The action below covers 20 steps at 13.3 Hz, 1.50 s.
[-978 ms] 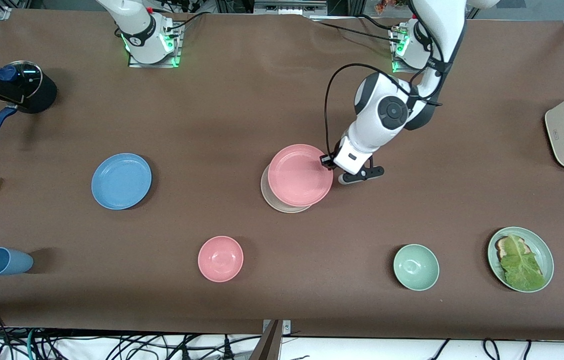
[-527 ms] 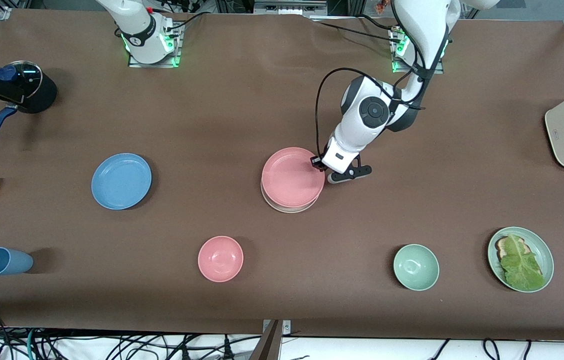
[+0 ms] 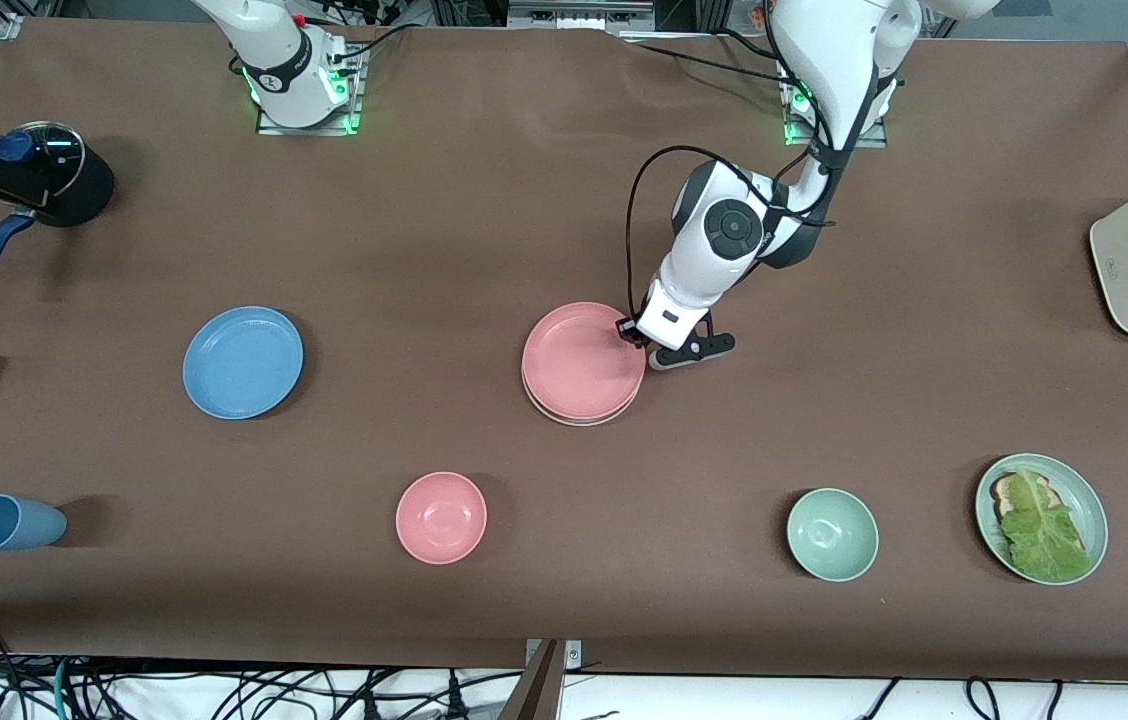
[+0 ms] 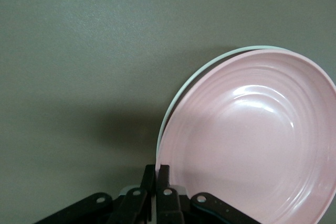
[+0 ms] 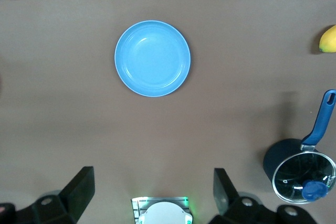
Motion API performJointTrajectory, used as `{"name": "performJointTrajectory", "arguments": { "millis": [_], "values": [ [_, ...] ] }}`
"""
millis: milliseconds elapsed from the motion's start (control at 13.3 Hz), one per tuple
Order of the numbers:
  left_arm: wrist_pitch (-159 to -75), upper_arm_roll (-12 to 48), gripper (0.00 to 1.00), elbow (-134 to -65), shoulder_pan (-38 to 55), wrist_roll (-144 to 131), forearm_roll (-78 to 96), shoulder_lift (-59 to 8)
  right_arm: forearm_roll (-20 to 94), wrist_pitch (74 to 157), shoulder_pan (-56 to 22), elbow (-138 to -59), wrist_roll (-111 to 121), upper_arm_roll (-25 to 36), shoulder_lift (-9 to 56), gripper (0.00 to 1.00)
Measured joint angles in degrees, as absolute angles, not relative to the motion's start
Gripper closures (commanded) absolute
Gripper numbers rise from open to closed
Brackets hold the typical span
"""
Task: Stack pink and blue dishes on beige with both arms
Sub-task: 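Open the left gripper and release the pink plate on the beige plate, then grasp the blue plate rim with the right gripper while the left gripper withdraws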
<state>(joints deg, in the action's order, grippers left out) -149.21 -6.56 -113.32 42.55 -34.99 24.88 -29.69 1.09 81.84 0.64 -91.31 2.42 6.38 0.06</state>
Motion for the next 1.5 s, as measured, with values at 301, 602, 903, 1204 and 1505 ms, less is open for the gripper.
{"name": "performJointTrajectory", "arguments": {
  "millis": [301, 602, 903, 1204, 1505],
  "values": [
    [-149.44, -6.56, 0.71, -113.11, 42.55, -35.05, 24.88, -29.91, 1.14, 81.33, 0.65, -91.32, 2.42, 7.11, 0.06, 0.00],
    [-149.46, -6.70, 0.56, -112.62, 42.54, -35.27, 24.88, -29.92, 1.30, 81.25, 0.65, -91.33, 2.42, 7.16, 0.06, 0.00],
    [-149.24, -7.24, 0.49, -111.17, 42.47, -35.30, 24.88, -29.91, 1.30, 81.23, 0.65, -91.38, 2.42, 7.28, 0.17, 0.00],
    [-141.77, -9.42, 0.49, -107.91, 42.22, -34.90, 20.21, -29.85, 1.31, 83.51, 0.92, -91.76, 2.38, 9.35, 3.99, 0.00],
    [-130.61, -10.59, 0.49, -101.64, 39.09, -32.18, 12.12, -29.61, 1.38, 89.67, 1.65, -92.84, 2.38, 10.25, 11.20, 0.00]
  ]
}}
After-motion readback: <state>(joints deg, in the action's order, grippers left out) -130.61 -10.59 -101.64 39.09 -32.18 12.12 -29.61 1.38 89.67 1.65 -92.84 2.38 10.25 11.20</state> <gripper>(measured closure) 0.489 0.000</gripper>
